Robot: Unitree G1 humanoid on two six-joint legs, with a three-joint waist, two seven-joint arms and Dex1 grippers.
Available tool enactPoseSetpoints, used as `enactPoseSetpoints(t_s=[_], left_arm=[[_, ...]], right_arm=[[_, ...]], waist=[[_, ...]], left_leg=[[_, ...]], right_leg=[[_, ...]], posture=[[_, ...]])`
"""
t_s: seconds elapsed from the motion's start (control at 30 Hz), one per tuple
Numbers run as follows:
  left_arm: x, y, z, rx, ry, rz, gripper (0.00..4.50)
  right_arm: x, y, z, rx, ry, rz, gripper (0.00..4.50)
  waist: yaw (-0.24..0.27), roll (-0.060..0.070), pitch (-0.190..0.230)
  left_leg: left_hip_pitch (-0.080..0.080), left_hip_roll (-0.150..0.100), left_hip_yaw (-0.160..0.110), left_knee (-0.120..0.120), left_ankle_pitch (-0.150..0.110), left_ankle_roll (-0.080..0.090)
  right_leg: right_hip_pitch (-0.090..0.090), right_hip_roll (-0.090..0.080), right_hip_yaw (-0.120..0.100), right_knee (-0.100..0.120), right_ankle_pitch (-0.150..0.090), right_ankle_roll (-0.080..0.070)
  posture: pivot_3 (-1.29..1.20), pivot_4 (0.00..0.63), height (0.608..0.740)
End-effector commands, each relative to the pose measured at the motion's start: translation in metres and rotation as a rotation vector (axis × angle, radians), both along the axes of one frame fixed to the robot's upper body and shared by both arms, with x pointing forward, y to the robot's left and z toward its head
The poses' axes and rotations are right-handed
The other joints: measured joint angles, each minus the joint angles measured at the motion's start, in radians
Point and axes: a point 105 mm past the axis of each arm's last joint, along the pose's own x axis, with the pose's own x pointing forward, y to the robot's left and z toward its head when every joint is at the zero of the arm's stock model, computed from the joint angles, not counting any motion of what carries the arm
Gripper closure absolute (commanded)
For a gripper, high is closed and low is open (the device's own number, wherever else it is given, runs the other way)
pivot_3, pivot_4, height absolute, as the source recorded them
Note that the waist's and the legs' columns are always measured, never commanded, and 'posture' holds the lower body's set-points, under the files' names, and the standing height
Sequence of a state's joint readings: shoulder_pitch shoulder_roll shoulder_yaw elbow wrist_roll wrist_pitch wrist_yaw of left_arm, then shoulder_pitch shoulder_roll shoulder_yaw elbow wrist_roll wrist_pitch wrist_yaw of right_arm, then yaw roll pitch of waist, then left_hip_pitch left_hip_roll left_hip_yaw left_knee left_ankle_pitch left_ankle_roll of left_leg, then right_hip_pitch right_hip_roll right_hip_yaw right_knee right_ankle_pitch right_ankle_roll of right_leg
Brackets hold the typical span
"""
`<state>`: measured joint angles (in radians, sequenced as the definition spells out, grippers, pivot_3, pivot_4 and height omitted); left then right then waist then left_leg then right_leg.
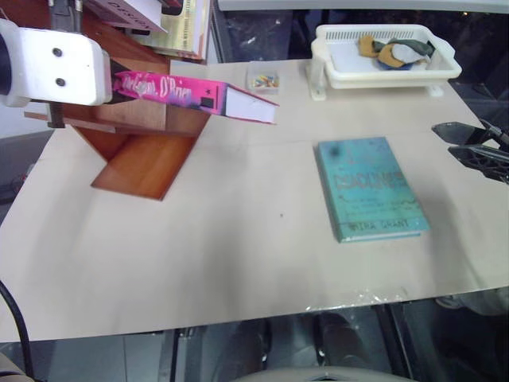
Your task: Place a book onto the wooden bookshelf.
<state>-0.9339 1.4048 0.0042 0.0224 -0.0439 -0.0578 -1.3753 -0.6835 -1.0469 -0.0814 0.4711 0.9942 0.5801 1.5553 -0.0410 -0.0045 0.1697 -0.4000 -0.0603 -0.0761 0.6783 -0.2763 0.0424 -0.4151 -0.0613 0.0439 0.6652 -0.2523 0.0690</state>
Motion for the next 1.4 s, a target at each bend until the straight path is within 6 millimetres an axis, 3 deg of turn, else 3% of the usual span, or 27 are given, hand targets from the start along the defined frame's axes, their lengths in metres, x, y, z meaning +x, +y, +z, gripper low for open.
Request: enactPoseSetpoints(t_s=[0.03,0.3,0.93,1.4], left_arm=[[-0.017,0.012,0.026,0.005,-0.086,0.037,3.97],[-0.025,0.031,0.032,0.026,-0.096,0.1,3.97],[-0.013,0.087,0.021,0.035,-0.092,0.251,3.97],[0.001,0.102,0.008,-0.044,-0.092,0.21,3.97]], right_arm=[[-0.006,0.0,0.012,0.004,-0.066,0.051,0.57],[-0.005,-0.001,0.012,-0.001,-0.067,0.046,0.57],[-0.008,-0.007,0.01,-0.015,-0.066,0.026,0.57],[-0.009,-0.011,0.009,-0.022,-0.069,0.009,0.57]], waist=[[0.0,0.0,0.0],[0.002,0.0,0.0],[0.001,0.001,0.001],[0.001,0.001,0.001]], left_leg=[[0.0,0.0,0.0,0.0,0.0,0.0],[0.0,0.0,0.0,0.0,0.0,0.0],[0.0,0.0,0.0,0.0,0.0,0.0],[0.0,0.0,0.0,0.0,0.0,0.0]], right_leg=[[0.0,0.0,0.0,0.0,0.0,0.0],[0.0,0.0,0.0,0.0,0.0,0.0],[0.0,-0.001,0.0,0.0,0.0,0.0],[0.0,-0.001,-0.001,0.0,0.0,0.0]], posture=[[0.0,0.15,0.74],[0.0,0.15,0.74],[0.0,0.15,0.74],[0.0,0.15,0.74]])
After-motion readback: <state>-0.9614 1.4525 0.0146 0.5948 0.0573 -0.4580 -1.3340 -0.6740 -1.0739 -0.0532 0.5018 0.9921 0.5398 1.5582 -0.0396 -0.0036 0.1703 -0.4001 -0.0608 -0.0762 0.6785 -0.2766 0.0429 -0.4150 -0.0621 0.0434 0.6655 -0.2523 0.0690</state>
